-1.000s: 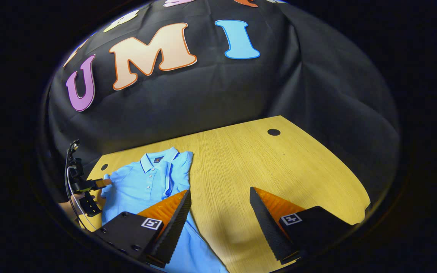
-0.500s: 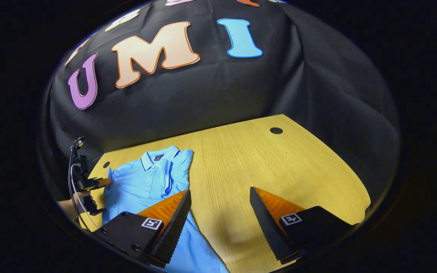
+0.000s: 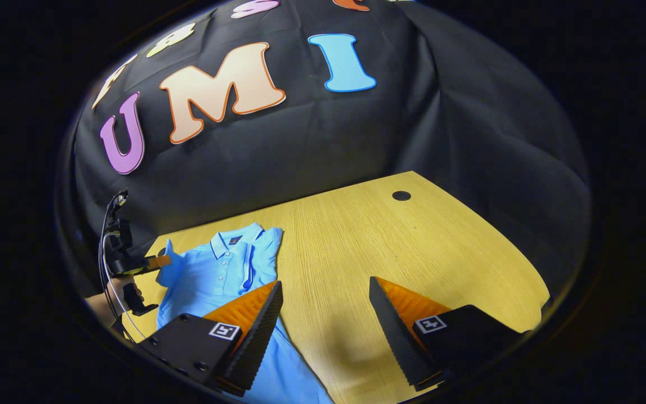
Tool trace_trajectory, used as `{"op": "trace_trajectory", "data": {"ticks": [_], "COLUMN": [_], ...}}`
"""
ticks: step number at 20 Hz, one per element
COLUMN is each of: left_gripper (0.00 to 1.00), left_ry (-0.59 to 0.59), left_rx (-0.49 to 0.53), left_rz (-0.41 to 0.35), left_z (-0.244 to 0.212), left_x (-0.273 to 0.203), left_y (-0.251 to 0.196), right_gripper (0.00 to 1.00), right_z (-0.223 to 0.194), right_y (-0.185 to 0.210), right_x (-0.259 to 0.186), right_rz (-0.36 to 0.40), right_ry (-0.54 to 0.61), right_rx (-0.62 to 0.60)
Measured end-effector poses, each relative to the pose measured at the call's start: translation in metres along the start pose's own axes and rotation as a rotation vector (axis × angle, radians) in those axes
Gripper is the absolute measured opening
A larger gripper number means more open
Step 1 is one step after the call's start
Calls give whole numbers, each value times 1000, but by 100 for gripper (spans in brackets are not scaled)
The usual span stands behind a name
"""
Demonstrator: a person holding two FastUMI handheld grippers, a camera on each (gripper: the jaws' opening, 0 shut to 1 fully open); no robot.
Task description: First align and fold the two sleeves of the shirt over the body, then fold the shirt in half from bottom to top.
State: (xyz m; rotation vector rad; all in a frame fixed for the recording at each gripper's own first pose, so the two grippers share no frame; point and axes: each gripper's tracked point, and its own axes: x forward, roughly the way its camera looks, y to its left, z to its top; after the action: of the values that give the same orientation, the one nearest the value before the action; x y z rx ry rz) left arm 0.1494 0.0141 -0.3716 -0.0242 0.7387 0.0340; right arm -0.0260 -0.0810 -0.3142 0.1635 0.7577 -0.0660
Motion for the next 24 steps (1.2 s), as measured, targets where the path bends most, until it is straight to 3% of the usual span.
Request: {"op": "trace_trajectory", "data": {"ticks": [1, 3, 7, 8, 10, 11, 14, 16, 17, 19, 20, 21, 22, 24], "left_gripper": [0, 0, 0, 0, 0, 0, 0, 1, 19, 100, 94, 96, 97, 97], "left_ry": [-4, -3, 43, 54, 77, 86, 119, 130, 126, 96, 64, 31, -2, -66], "left_rx": [9, 28, 56, 54, 50, 51, 55, 13, -17, -24, -15, -7, 0, 10], "left_rz": [-15, -45, -76, -78, -72, -64, -39, -87, -117, -112, -106, -102, -99, -93], "left_z": [2, 2, -14, -18, -28, -34, -49, -55, -55, -47, -39, -32, -24, -8], "left_x": [0, 1, 4, 6, 11, 14, 22, 16, 13, -3, -15, -31, -48, -88], "left_y": [-12, -38, -76, -82, -91, -93, -96, -108, -115, -113, -112, -109, -105, -94], "right_gripper": [92, 97, 92, 97, 97, 92, 91, 91, 91, 91, 91, 91, 97, 97], "right_z": [1, 1, -2, -5, -7, -7, -9, -5, -2, 4, 6, 8, 9, 10], "right_y": [-4, -12, -30, -34, -41, -43, -46, -43, -39, -32, -28, -22, -17, -5], "right_x": [-2, -6, -12, -13, -14, -13, -11, -9, -7, -5, -4, -4, -6, -10], "right_rz": [1, -2, -9, -8, -7, -3, 15, 44, 64, 110, 136, 164, 192, 239], "right_ry": [-3, -6, -3, 3, 8, 8, 24, 24, 23, 18, 17, 16, 15, 7], "right_rx": [4, 11, 18, 17, 17, 19, 17, 12, 6, -12, -22, -31, -40, -59]}}
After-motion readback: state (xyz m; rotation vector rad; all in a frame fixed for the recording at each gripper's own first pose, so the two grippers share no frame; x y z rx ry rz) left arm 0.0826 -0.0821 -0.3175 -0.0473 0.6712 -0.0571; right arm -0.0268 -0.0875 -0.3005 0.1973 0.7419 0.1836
